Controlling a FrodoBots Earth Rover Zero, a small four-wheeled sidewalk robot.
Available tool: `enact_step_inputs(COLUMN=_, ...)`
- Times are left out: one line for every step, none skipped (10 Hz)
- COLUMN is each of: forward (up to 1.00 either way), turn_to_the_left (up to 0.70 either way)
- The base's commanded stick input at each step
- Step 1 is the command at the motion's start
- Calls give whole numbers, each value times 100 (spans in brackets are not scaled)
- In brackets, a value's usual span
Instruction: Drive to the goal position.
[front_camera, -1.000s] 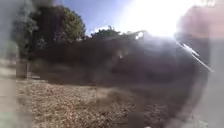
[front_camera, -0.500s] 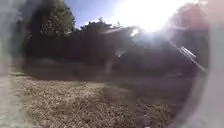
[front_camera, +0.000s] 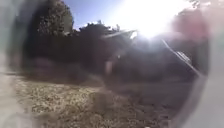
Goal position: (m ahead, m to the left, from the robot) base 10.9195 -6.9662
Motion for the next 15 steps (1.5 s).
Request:
enact_step_inputs(forward=70, turn_to_the_left=0)
enact_step_inputs(forward=70, turn_to_the_left=0)
enact_step_inputs(forward=70, turn_to_the_left=0)
enact_step_inputs(forward=70, turn_to_the_left=0)
enact_step_inputs(forward=70, turn_to_the_left=0)
enact_step_inputs(forward=70, turn_to_the_left=0)
enact_step_inputs(forward=70, turn_to_the_left=0)
enact_step_inputs(forward=70, turn_to_the_left=0)
enact_step_inputs(forward=70, turn_to_the_left=0)
enact_step_inputs(forward=70, turn_to_the_left=0)
enact_step_inputs(forward=70, turn_to_the_left=0)
enact_step_inputs(forward=70, turn_to_the_left=0)
enact_step_inputs(forward=70, turn_to_the_left=0)
enact_step_inputs(forward=70, turn_to_the_left=0)
enact_step_inputs(forward=70, turn_to_the_left=0)
